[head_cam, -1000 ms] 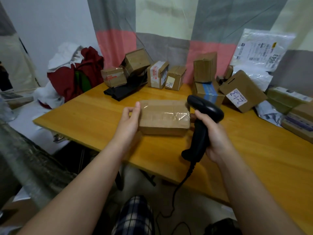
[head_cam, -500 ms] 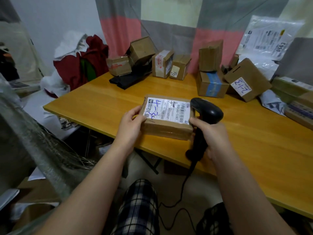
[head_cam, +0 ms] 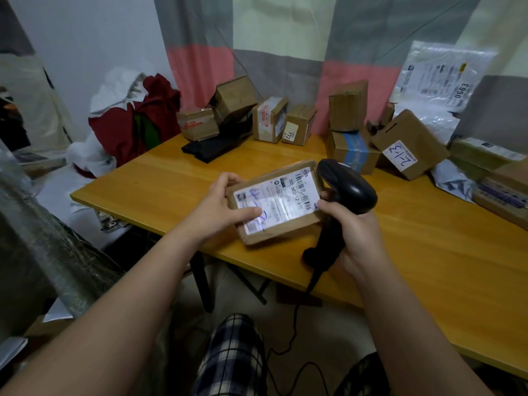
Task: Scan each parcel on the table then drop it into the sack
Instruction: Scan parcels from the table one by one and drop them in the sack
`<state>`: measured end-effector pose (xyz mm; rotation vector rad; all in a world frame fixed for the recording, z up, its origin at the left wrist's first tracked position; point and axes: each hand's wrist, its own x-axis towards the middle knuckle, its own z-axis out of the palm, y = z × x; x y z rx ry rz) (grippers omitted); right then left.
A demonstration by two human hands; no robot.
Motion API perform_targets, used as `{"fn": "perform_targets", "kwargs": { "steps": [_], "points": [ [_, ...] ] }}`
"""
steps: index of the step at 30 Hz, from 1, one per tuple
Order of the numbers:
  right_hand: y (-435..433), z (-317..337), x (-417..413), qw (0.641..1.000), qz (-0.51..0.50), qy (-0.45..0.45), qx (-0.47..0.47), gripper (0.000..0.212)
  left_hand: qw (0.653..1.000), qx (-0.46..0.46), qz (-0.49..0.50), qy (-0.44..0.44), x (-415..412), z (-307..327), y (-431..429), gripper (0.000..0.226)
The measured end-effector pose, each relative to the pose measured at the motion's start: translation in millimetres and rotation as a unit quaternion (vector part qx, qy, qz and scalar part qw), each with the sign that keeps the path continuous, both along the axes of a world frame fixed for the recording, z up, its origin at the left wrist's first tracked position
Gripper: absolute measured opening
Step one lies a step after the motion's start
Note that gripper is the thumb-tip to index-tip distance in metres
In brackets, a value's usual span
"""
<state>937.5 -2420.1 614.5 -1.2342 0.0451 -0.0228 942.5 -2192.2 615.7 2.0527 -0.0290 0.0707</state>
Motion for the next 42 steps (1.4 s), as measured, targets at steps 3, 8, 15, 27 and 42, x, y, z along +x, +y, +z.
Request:
{"fn": "perform_targets", "kwargs": {
  "steps": [3, 8, 15, 27, 42],
  "points": [
    [3.7, 8.2, 0.9, 1.0, 0.004, -0.027, 0.009, 0.02, 0.998, 0.048, -0.046, -0.001, 7.2, 12.4, -2.9, 0.048],
    [10.9, 18.8, 8.9, 0.998, -0.01, -0.056, -0.038, 0.023, 0.994, 0.052, -0.087, 0.037, 12.6, 17.2, -9.6, 0.047],
    [12.5, 20.7, -5.6, 0.978, -0.009, -0.091, -0.186, 0.019, 0.996, -0.074, 0.02, 0.036, 17.4, -9.0, -4.4, 0.094],
    [15.1, 15.2, -28.8, 0.945, -0.011, -0.124, -0.302, 0.014, 0.994, -0.021, 0.103, 0.029, 18.5, -26.5, -3.1, 0.089],
    [20.3, 35.7, -16.6, 0.941, 0.029, -0.094, -0.324, 0.023, 0.987, -0.046, 0.151, 0.013, 16.4, -24.1, -6.8, 0.08]
  ]
}}
